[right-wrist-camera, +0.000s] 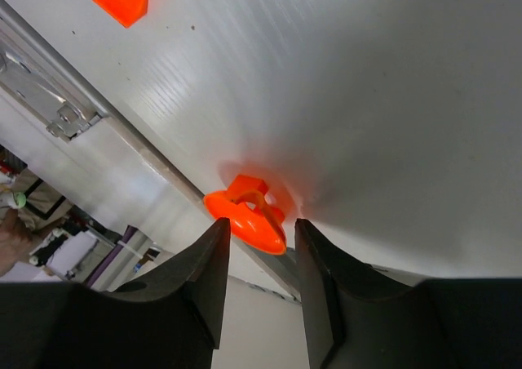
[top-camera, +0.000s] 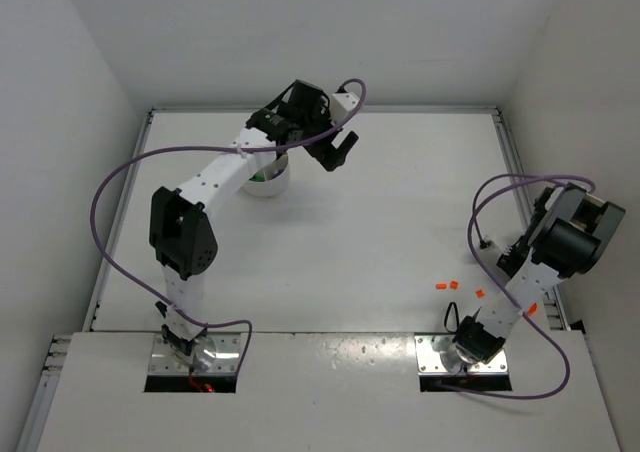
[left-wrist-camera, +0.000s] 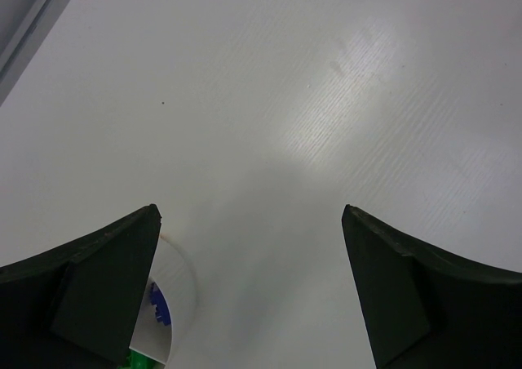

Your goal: Sort the legos into containers by color

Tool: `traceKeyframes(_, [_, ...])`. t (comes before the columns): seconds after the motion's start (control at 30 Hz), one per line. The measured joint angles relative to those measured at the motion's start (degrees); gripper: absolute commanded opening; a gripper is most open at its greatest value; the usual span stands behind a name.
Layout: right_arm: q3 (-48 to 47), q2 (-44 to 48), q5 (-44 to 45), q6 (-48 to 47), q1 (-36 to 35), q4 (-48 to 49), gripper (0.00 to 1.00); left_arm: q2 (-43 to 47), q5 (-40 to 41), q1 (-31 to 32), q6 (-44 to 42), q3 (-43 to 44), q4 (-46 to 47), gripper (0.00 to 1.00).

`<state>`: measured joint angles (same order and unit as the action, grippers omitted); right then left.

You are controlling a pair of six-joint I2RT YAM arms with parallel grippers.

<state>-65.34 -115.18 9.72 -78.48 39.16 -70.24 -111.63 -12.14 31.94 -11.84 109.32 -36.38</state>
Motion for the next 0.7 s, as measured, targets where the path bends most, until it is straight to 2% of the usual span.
traceKeyframes(0.23, [1.84,-0.17,0.55,-0.17,-0.26,0.85,0.28,0.0,0.52,0.02,0.0,-0.04,-0.09,1.0])
traceKeyframes(0.47, [2.19,-1.33,1.22,-0.17,-0.26,1.31,0.05,0.0,0.61,0.02,-0.02,-0.15,-0.11,1.0])
traceKeyframes(0.7, [1.2,-1.55,0.09,0.33,-0.59,-1.07,0.0,0.81,2.95,0.0,0.98,-3.45,0.76,1.0])
